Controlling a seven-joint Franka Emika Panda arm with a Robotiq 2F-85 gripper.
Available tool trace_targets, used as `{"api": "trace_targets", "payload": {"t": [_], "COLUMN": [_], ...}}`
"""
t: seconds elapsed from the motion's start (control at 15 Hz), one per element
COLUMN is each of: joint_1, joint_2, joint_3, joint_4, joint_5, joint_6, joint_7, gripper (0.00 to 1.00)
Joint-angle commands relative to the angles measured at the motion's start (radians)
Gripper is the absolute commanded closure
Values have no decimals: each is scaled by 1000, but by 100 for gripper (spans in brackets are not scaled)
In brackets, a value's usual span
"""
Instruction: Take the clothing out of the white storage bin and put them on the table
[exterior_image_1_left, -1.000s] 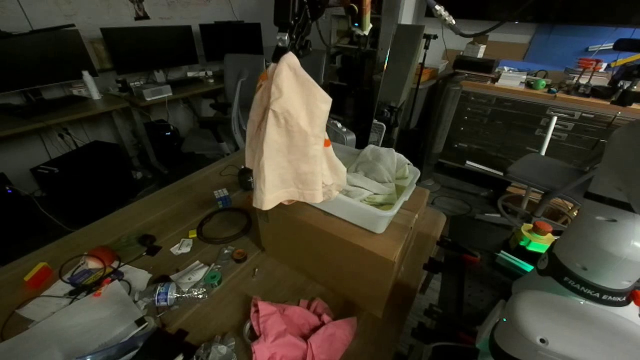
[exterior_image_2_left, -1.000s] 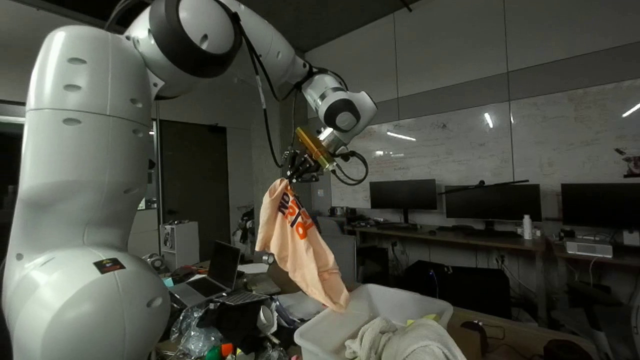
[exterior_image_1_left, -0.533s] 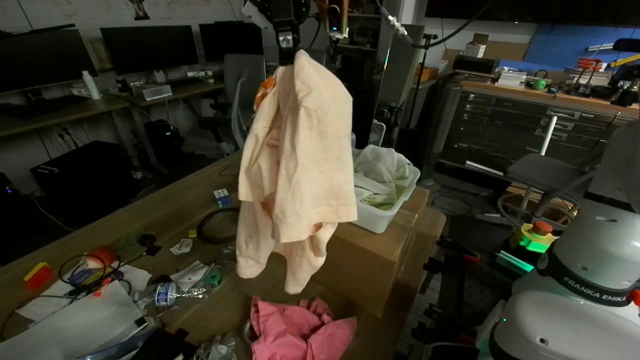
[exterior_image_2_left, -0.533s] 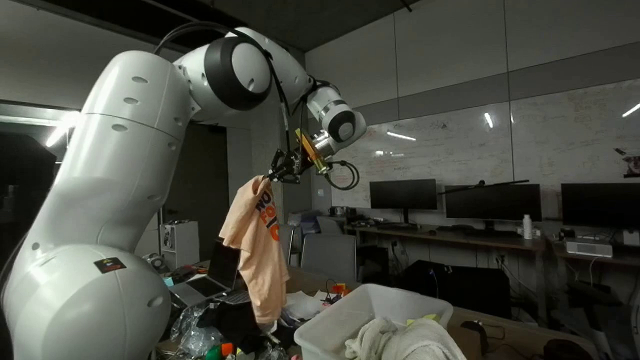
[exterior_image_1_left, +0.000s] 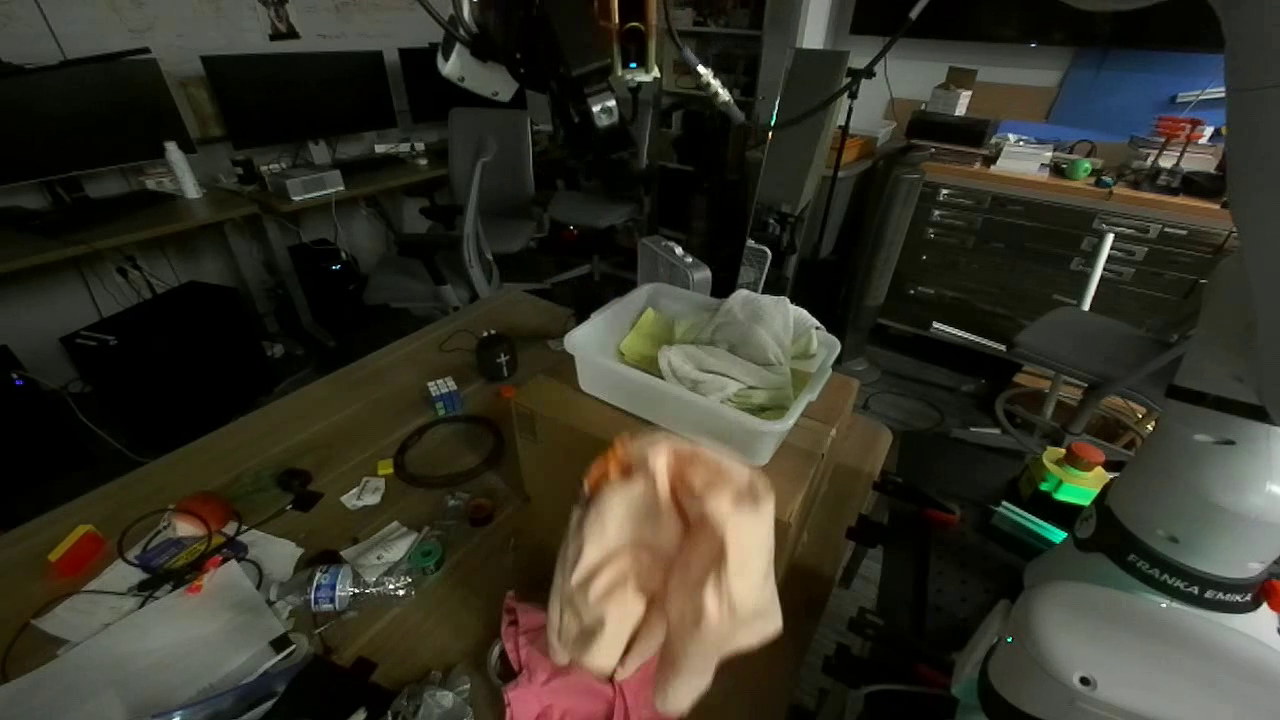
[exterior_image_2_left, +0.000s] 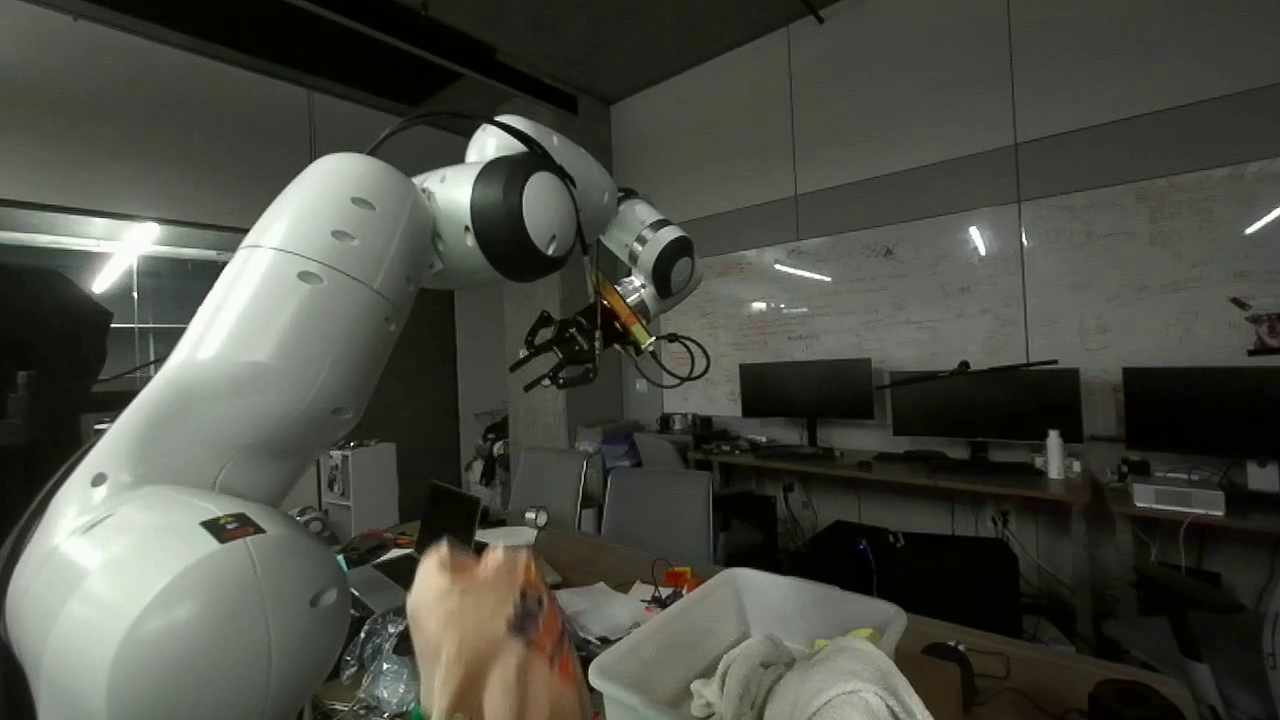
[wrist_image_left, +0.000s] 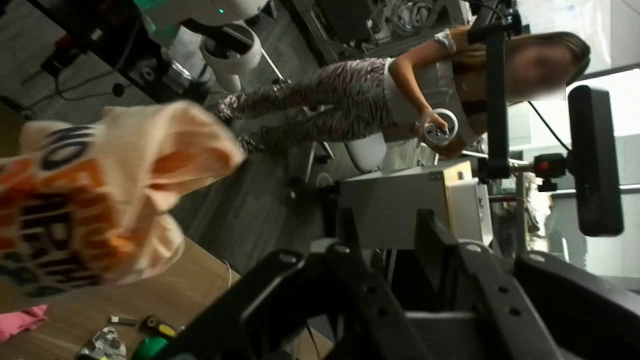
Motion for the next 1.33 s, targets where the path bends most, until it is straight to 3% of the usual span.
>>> {"api": "trace_targets", "payload": {"t": [0.0, 0.27, 0.6, 0.93, 1.27], "joint_1": [23, 4, -80, -188, -189], "joint_2": [75, 68, 56, 36, 19], "joint_3": [14, -17, -122, -150, -173], "joint_4": [140, 119, -1, -208, -417], "joint_5": [-126, -253, -305, -310, -331], "joint_6": [-52, 83, 311, 615, 962], "joint_7": [25, 57, 52, 109, 244], "gripper": [31, 1, 0, 0, 0]}}
